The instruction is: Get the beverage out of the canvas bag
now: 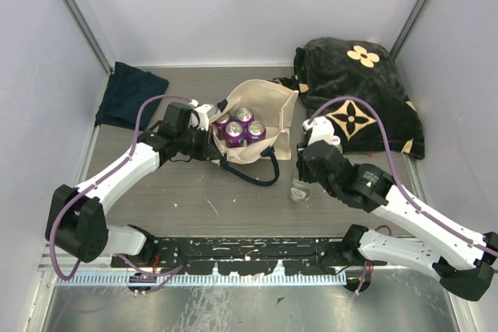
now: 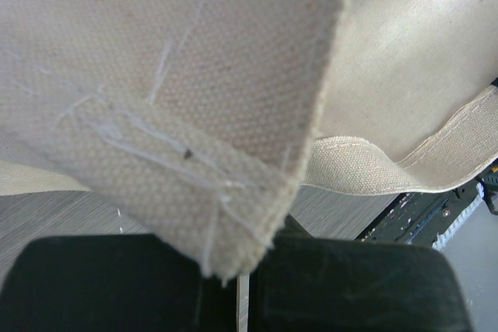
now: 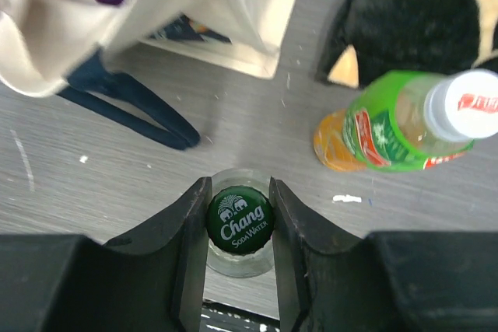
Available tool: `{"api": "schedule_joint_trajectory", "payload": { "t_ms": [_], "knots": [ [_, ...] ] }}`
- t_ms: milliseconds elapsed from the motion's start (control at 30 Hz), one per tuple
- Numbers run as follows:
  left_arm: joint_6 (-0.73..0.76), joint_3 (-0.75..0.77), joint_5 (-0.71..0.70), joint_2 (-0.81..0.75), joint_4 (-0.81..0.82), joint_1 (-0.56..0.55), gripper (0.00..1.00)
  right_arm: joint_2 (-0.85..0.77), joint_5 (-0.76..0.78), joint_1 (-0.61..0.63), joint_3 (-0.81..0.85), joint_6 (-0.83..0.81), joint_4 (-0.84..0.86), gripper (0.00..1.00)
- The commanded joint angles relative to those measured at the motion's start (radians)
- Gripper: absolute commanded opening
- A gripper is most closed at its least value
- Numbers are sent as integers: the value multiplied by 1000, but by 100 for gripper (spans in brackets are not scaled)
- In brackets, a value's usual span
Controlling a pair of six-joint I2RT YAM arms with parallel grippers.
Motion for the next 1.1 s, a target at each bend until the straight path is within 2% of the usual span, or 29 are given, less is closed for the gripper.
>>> {"api": "schedule_joint_trajectory", "payload": {
  "t_ms": [0, 100, 333, 667, 700, 767, 800, 867, 1067],
  "knots": [
    [14, -1, -51, 26, -90, 2, 0, -99, 125, 8, -73, 68, 187, 1],
    [9, -4, -52, 21, -90, 3, 0, -130, 171, 9, -154, 66, 237, 1],
    [1, -6, -48, 16, -92, 3, 0, -103, 203, 10, -227, 93, 264, 1],
    [6, -1, -41, 25, -93, 2, 2, -187, 220, 10, -393, 140, 348, 2],
    [5, -1, -42, 26, -92, 2, 2, -189, 212, 10, -399, 139, 345, 9],
    [6, 0, -42, 28, -92, 3, 2, -196, 192, 10, -396, 122, 340, 57],
    [7, 2, -42, 28, -95, 2, 2, -200, 192, 10, -387, 120, 328, 69],
    [8, 1, -43, 26, -95, 3, 2, -208, 200, 10, -363, 104, 301, 98],
    [5, -17, -43, 17, -92, 2, 3, -187, 211, 10, -252, 40, 275, 100]
  ]
}}
